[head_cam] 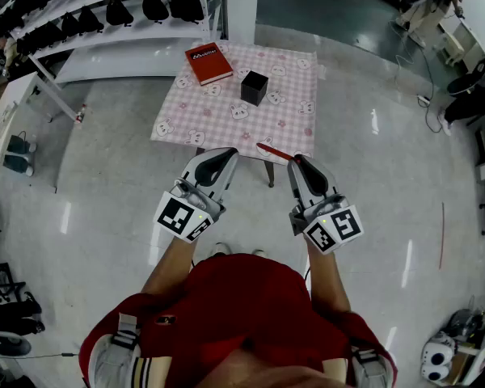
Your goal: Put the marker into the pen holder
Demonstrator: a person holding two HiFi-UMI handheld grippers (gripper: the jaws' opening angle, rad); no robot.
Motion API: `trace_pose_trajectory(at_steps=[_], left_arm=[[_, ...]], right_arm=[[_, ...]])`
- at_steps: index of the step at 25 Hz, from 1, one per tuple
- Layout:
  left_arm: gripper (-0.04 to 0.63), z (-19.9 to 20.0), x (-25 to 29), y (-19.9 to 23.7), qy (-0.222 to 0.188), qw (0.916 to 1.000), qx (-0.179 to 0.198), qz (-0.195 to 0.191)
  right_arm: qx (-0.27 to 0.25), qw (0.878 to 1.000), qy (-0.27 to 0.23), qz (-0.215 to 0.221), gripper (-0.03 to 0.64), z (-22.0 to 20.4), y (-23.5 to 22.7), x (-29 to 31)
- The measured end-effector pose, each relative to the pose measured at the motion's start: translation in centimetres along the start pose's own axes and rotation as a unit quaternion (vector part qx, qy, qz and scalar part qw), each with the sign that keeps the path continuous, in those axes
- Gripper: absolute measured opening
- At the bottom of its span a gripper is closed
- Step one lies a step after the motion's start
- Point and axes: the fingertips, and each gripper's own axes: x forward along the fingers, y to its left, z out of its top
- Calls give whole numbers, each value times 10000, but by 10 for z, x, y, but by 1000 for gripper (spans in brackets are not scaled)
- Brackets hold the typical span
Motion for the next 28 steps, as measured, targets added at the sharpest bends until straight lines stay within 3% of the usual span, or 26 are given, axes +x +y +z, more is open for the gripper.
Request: trace_pose_trajectory(at_steps=[28], left_arm=[[6, 0, -51, 53, 17, 9998, -68, -184]], right_arm=[[38, 9993, -60, -379, 43, -18, 37, 38]])
